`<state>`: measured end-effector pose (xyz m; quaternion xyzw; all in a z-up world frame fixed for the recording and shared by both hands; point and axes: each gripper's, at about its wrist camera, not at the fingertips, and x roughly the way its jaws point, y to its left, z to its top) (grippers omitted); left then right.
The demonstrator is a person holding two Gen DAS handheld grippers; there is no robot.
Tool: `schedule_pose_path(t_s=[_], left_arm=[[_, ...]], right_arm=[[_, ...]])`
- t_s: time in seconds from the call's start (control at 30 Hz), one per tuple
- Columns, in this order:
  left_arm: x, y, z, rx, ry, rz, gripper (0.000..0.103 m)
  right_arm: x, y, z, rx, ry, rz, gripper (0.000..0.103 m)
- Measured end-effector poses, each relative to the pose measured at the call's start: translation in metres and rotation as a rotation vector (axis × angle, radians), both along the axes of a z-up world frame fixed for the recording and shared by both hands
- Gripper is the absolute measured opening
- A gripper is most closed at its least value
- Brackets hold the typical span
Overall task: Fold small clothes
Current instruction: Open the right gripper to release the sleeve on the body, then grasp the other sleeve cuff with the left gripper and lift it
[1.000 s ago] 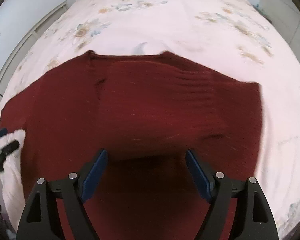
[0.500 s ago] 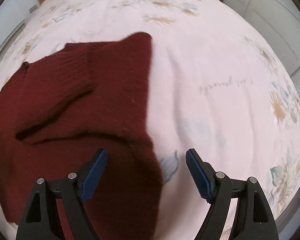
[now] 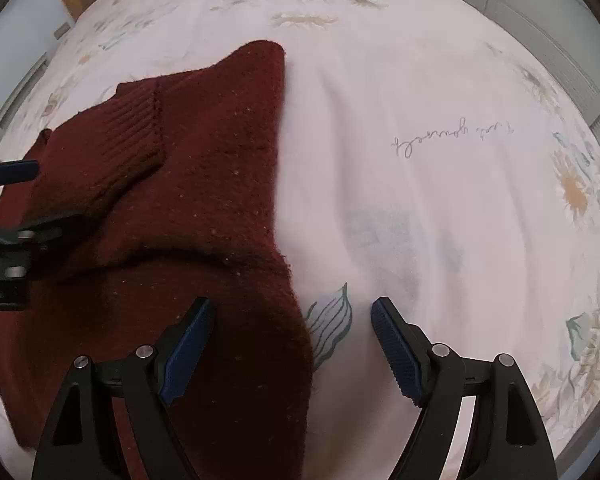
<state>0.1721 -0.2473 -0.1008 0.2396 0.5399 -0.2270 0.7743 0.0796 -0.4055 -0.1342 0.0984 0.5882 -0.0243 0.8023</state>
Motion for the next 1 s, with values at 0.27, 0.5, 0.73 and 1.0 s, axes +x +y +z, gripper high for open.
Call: schedule_pose_path(t_s=[0.27,0.5,0.73,1.0], left_arm=[[0.026,-0.037,-0.044,0.117,0.010,-0.018,0.071],[0.039,-0.006,-0.024,0.055,-0.011,0.008,0.015],[0.059,0.064,0.024,-0.078,-0.068,0.132,0.015],[0.060,0.157,0.030,-0.123,-0.096,0.339,0.015]], right_arm=[[0.003,0.000,-0.004,-0.013,0.001,0.010,0.082],[0.020,0.007,-0.001,-0.036,-0.006,0.015,0.082],[0.041,0.022,0.003,-0.083,-0.042,0.055,0.082],[0.044,0.027,0.003,-0.027,-0.045,0.060,0.027]])
